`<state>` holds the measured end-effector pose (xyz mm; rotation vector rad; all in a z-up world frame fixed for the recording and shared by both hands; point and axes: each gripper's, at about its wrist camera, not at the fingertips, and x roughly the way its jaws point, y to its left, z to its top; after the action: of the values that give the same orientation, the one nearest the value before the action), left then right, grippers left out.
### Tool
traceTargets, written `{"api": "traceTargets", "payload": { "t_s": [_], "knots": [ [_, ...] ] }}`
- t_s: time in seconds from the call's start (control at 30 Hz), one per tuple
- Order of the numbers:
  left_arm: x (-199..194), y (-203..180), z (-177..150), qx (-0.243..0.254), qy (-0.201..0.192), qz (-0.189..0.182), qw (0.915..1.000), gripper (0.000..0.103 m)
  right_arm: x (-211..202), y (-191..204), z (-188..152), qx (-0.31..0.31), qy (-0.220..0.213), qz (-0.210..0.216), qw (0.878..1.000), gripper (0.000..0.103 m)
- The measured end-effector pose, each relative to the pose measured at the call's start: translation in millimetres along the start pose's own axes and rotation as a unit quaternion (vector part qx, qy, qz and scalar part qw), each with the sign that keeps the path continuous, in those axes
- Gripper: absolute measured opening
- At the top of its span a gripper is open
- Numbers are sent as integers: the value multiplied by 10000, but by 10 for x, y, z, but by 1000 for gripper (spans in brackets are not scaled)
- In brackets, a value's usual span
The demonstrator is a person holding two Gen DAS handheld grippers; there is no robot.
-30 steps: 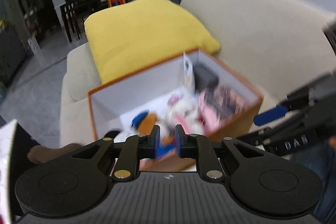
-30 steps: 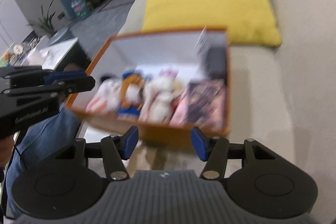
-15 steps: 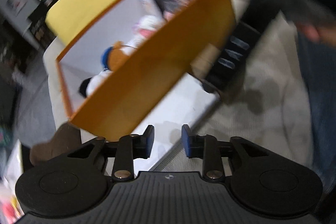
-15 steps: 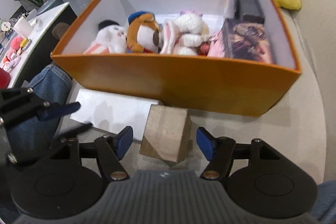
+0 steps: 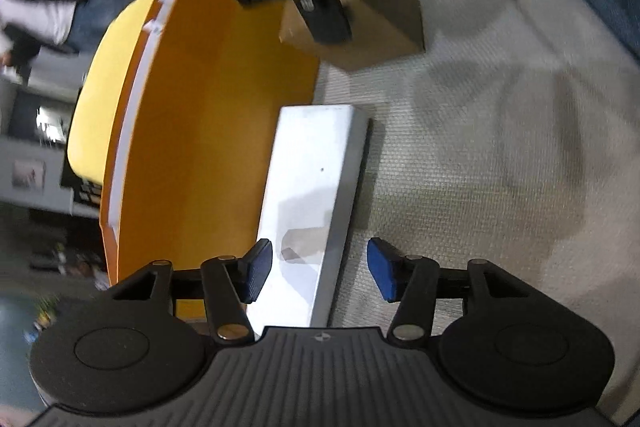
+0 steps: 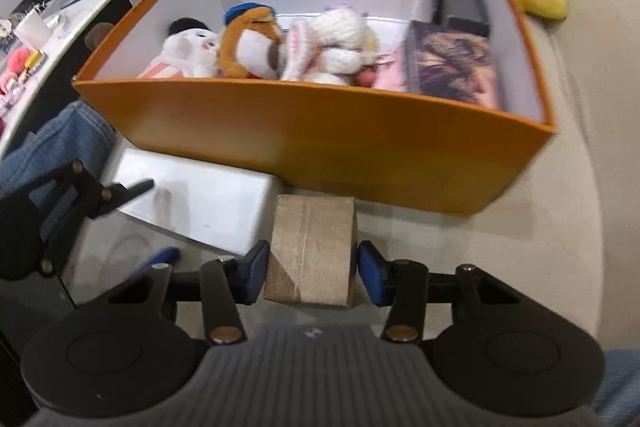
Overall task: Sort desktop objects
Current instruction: 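Grasp the brown cardboard box with right gripper while left grasps the white roll, then carry the brown cardboard box and white roll over the orange box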
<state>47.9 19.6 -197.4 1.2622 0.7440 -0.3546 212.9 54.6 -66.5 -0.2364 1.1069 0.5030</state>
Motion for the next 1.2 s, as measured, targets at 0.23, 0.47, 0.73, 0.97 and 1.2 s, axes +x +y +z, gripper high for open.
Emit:
{"api": "traceTargets", "payload": {
  "t_s": [0.23, 0.47, 0.73, 0.97, 1.2],
  "knots": [
    [145, -147, 72, 637, -42, 377, 9972, 63, -2, -215, -75, 273, -8, 175, 9995, 51],
    [137, -58, 97, 511, 2, 240, 9984, 43, 11, -260, -95, 305, -33, 336, 9990, 51],
    [-161, 666, 201, -662, 273, -1513, 9859, 32, 3, -300, -132, 347, 25, 492, 9982, 50],
    [64, 961, 260, -1055, 497, -1963, 9736, 35, 26, -343, -96, 282, 160, 610, 9976, 50],
    [109, 945, 275, -1312, 501, -1991, 9699, 33, 74, -371, -62, 192, 264, 723, 9968, 50]
  ]
}}
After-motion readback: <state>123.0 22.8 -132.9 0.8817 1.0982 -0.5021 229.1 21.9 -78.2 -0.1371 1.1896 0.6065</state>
